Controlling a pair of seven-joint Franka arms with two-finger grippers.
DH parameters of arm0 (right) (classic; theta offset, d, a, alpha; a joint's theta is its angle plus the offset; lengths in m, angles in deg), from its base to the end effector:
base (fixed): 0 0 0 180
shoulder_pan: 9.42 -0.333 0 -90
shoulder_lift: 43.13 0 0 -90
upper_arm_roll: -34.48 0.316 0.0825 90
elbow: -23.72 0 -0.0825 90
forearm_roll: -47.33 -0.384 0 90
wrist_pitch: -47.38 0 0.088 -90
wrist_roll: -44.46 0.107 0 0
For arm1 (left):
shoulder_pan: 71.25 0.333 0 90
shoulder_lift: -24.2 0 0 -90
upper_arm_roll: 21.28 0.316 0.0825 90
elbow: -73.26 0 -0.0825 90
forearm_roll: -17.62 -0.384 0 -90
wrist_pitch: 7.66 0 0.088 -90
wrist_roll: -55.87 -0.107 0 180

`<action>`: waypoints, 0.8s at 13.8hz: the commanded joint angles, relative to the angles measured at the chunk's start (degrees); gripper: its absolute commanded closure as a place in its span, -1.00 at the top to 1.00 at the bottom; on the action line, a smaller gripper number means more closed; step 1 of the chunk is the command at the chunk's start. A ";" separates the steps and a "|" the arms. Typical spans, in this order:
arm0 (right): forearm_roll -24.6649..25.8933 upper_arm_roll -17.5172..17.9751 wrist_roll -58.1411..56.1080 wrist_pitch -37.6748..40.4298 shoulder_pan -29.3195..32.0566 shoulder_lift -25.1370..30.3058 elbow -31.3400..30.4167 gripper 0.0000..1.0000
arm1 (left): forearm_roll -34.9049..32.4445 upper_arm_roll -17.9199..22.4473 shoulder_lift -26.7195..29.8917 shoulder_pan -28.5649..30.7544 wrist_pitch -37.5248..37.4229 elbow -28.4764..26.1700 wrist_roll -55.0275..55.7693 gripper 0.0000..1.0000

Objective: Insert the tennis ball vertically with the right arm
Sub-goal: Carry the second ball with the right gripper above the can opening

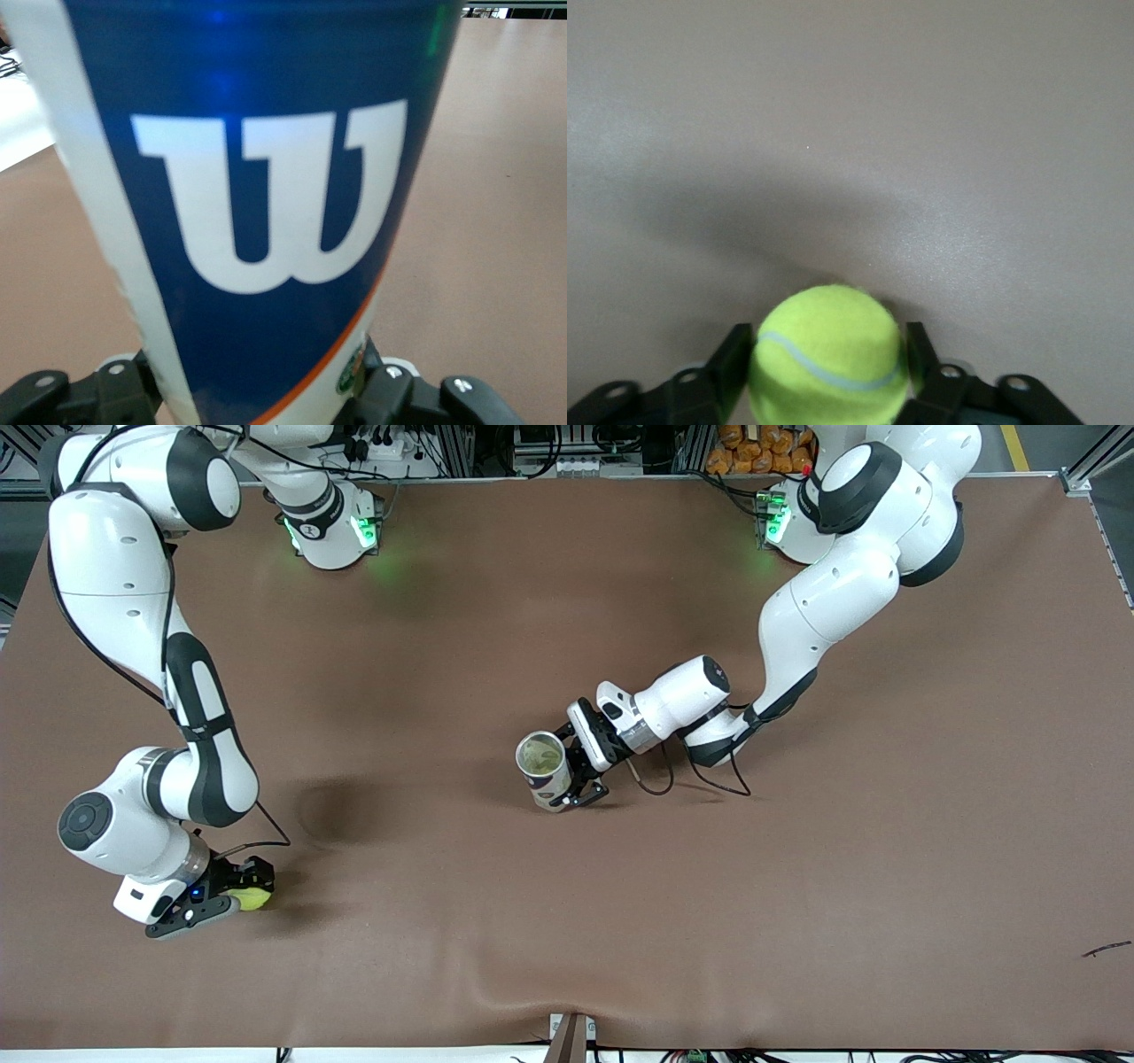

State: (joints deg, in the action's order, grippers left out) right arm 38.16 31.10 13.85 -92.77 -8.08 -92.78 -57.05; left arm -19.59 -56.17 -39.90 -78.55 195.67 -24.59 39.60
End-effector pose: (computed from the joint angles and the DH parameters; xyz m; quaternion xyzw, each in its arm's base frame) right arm 0.7432 -0.0517 0.1987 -0.9794 -0.1794 -0.0924 0.0071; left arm 0.5164 -0.4451 0.1547 0.7159 -0.4863 0.4255 0.2645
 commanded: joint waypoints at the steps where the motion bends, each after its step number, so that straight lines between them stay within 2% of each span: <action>1: -1.12 0.49 3.26 -0.39 -0.37 0.25 -0.35 -0.38 | -1.55 -0.61 0.29 0.88 0.40 -0.68 0.10 0.59; 2: -1.03 0.49 5.19 0.57 -1.16 0.68 -0.35 -0.38 | -1.73 -0.61 0.38 0.97 0.40 -0.59 0.10 0.59; 6: -1.12 0.75 14.06 13.11 -2.92 5.68 0.09 -0.37 | -1.82 -0.61 0.38 0.97 0.40 -0.50 0.18 0.62; 11: -1.20 0.75 36.80 29.90 -10.99 14.65 -0.43 -0.36 | -1.82 -0.61 0.38 1.06 0.40 -0.50 0.18 0.62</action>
State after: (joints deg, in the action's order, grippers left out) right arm 37.42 32.15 41.93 -66.95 -15.45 -82.76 -55.18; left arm -19.88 -56.21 -39.91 -78.45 195.69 -24.59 39.56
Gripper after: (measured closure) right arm 0.335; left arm 0.189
